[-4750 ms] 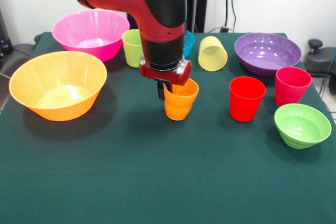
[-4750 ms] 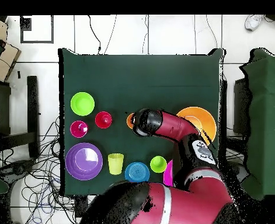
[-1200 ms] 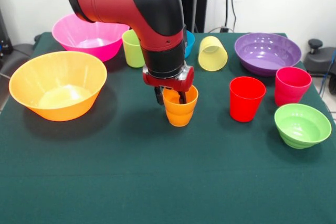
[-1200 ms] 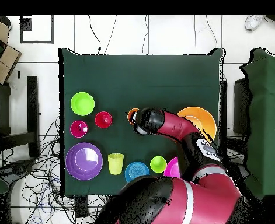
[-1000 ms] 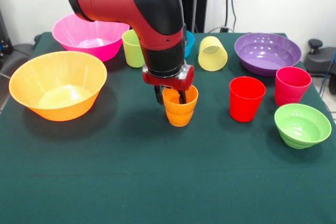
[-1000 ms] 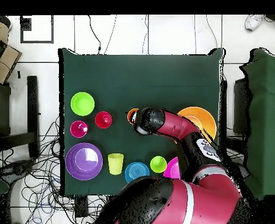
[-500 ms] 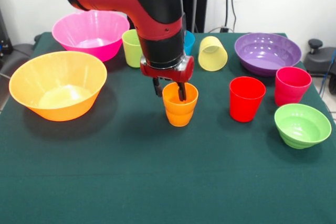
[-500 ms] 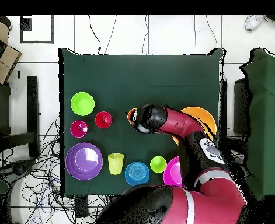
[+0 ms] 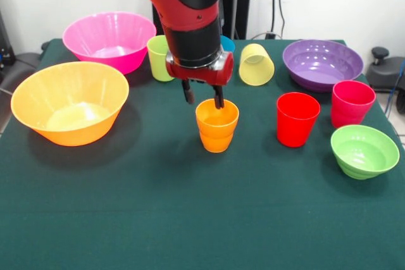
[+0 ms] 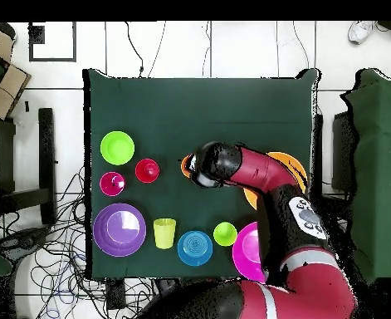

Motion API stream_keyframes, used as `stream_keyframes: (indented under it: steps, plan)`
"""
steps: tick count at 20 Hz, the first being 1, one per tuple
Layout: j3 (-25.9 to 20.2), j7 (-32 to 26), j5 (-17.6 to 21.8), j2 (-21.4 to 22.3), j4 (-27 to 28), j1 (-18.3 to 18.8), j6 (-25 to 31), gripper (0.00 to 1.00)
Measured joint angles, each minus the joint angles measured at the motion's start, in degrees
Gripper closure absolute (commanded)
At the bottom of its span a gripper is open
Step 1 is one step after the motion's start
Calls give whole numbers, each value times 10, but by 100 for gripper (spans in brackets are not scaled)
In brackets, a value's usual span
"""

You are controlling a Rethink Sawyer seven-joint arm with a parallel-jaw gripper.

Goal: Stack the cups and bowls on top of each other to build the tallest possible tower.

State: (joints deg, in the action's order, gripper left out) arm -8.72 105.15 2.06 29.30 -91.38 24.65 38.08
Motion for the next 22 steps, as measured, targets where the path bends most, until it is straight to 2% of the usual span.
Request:
stream_keyframes:
  steps: [14, 22]
  plan:
    - [2, 0, 0, 61, 10, -7, 90, 0]
    - [4, 0, 0, 86, 10, -18, 115, 0]
